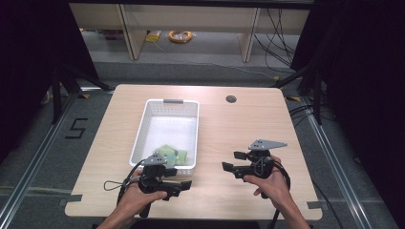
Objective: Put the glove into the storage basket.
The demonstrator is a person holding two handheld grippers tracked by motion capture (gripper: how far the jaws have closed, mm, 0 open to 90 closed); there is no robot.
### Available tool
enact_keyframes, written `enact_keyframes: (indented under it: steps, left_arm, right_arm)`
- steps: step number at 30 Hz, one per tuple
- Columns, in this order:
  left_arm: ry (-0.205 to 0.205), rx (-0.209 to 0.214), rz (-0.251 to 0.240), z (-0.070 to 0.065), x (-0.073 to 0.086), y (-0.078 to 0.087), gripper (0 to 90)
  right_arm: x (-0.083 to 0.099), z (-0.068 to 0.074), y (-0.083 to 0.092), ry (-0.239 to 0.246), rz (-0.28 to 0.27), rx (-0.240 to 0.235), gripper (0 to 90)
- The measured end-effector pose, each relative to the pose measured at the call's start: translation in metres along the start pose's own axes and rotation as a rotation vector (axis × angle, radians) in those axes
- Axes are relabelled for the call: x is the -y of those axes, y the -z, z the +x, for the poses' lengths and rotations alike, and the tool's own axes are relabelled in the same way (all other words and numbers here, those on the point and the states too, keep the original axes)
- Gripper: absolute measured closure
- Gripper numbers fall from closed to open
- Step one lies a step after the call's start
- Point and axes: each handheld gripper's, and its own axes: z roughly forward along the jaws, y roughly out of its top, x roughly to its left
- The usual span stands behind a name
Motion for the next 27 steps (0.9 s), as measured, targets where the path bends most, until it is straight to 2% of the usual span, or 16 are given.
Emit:
enact_keyframes:
  steps: [1, 3, 4, 5, 7, 8, 13, 14, 16, 18, 19, 22, 23, 24, 26, 27]
  left_arm:
    - [0.002, -0.001, 0.002, 0.0, 0.001, 0.0, 21.7]
    - [0.0, -0.011, -0.009, -0.001, 0.004, -0.001, 21.7]
    - [0.0, -0.011, -0.009, -0.001, 0.004, -0.001, 21.7]
    - [-0.004, -0.016, -0.006, -0.001, 0.006, -0.001, 21.7]
    - [-0.013, -0.008, -0.004, -0.002, 0.009, -0.002, 21.6]
    - [-0.016, -0.008, -0.007, -0.002, 0.01, -0.003, 21.6]
    - [-0.042, -0.01, -0.005, -0.004, 0.017, -0.007, 21.6]
    - [-0.04, -0.016, -0.006, -0.005, 0.019, -0.007, 21.6]
    - [-0.045, -0.018, -0.006, -0.004, 0.02, -0.008, 21.5]
    - [-0.049, -0.025, -0.003, -0.002, 0.025, -0.008, 21.5]
    - [-0.046, -0.029, -0.007, -0.002, 0.027, -0.008, 21.5]
    - [-0.053, -0.038, 0.0, -0.002, 0.03, -0.009, 21.4]
    - [-0.048, -0.036, -0.001, -0.002, 0.032, -0.01, 21.4]
    - [-0.061, -0.037, 0.004, -0.002, 0.035, -0.011, 21.3]
    - [-0.06, -0.041, 0.005, -0.003, 0.037, -0.012, 21.2]
    - [-0.07, -0.037, 0.012, -0.003, 0.04, -0.014, 21.1]
  right_arm:
    - [0.002, 0.0, 0.001, 0.005, -0.003, 0.012, 30.7]
    - [0.004, 0.002, 0.003, -0.036, 0.013, 0.001, 30.6]
    - [0.004, 0.002, 0.003, -0.036, 0.013, 0.001, 30.6]
    - [0.005, -0.002, 0.003, 0.007, 0.004, 0.005, 30.6]
    - [0.011, 0.001, 0.004, -0.022, 0.006, -0.004, 30.6]
    - [0.011, -0.002, 0.003, 0.006, 0.003, -0.009, 30.6]
    - [0.019, 0.003, 0.006, -0.02, 0.021, -0.004, 30.6]
    - [0.021, 0.001, 0.005, 0.02, 0.002, 0.0, 30.5]
    - [0.025, 0.005, 0.005, -0.025, 0.009, -0.017, 30.4]
    - [0.029, 0.003, 0.005, 0.007, 0.008, -0.022, 30.3]
    - [0.032, 0.004, 0.005, -0.013, 0.012, -0.022, 30.3]
    - [0.036, 0.005, 0.005, -0.02, 0.018, -0.026, 30.1]
    - [0.039, 0.004, 0.005, -0.004, 0.02, -0.023, 30.1]
    - [0.042, 0.003, 0.004, 0.001, 0.008, -0.03, 30.0]
    - [0.044, 0.004, 0.005, -0.013, 0.011, -0.032, 30.0]
    - [0.047, 0.001, 0.005, 0.018, 0.008, -0.036, 29.5]
